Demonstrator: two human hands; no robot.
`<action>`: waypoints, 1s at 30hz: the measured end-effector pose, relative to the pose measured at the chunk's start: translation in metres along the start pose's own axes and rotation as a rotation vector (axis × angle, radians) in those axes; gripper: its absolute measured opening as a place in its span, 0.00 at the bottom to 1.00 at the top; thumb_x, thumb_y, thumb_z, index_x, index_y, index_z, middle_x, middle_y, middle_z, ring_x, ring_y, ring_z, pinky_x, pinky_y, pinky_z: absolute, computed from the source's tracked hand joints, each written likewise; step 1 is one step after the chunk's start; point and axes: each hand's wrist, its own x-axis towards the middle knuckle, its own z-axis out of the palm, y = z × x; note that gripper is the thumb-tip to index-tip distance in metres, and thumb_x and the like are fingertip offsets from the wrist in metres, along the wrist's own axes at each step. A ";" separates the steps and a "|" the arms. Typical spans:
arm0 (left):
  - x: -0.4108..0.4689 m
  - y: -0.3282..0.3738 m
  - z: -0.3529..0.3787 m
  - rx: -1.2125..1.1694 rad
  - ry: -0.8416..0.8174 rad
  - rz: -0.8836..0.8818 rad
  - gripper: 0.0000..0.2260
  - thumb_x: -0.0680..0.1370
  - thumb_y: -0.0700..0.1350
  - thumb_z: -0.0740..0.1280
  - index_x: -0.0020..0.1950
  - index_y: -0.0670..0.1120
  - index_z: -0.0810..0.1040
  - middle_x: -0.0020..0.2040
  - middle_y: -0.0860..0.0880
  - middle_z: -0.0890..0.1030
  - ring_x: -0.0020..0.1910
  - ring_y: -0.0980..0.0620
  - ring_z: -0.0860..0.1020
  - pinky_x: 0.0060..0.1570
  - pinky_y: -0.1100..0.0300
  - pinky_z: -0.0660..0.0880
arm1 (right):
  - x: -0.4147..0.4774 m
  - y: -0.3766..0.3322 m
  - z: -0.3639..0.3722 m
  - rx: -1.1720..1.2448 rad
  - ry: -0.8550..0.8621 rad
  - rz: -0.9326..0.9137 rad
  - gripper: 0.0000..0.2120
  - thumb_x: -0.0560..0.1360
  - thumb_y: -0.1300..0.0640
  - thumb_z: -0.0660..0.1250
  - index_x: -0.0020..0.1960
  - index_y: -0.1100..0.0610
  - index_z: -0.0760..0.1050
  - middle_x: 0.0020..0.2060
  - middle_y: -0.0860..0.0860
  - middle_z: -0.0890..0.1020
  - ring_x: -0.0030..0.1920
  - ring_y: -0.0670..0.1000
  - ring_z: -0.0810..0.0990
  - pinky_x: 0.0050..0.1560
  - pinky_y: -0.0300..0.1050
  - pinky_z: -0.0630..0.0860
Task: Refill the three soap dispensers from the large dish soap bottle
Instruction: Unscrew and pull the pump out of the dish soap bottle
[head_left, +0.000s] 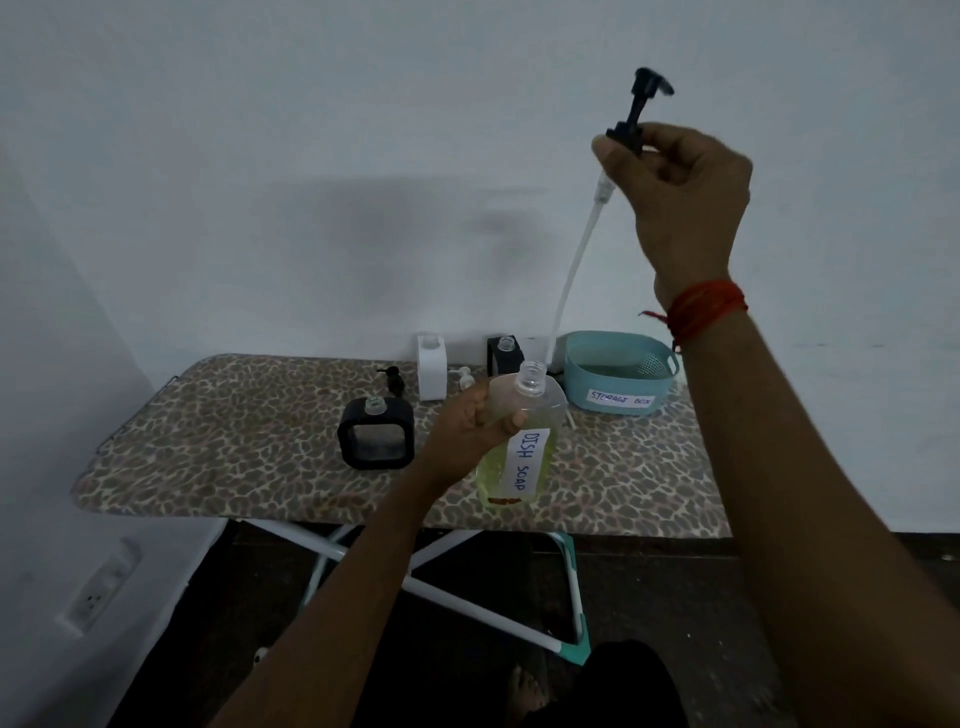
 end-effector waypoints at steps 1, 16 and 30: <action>0.001 -0.001 0.000 0.011 0.002 0.000 0.14 0.79 0.38 0.69 0.63 0.49 0.77 0.54 0.57 0.85 0.55 0.59 0.83 0.51 0.65 0.79 | 0.008 0.001 -0.001 -0.025 -0.003 -0.007 0.13 0.66 0.45 0.81 0.47 0.50 0.86 0.37 0.47 0.87 0.40 0.45 0.85 0.52 0.49 0.82; 0.022 -0.040 -0.005 -0.065 0.082 -0.056 0.18 0.81 0.39 0.65 0.71 0.38 0.72 0.66 0.39 0.80 0.64 0.44 0.79 0.63 0.51 0.77 | -0.037 0.214 -0.009 -0.919 -1.069 0.290 0.16 0.73 0.52 0.76 0.60 0.54 0.84 0.55 0.53 0.86 0.55 0.54 0.83 0.57 0.40 0.72; 0.034 -0.056 0.004 -0.074 0.102 -0.099 0.21 0.80 0.45 0.65 0.71 0.38 0.72 0.66 0.40 0.80 0.66 0.43 0.78 0.65 0.49 0.76 | -0.069 0.304 -0.052 -1.232 -1.251 0.290 0.15 0.79 0.52 0.68 0.64 0.54 0.81 0.58 0.56 0.82 0.58 0.58 0.80 0.60 0.50 0.76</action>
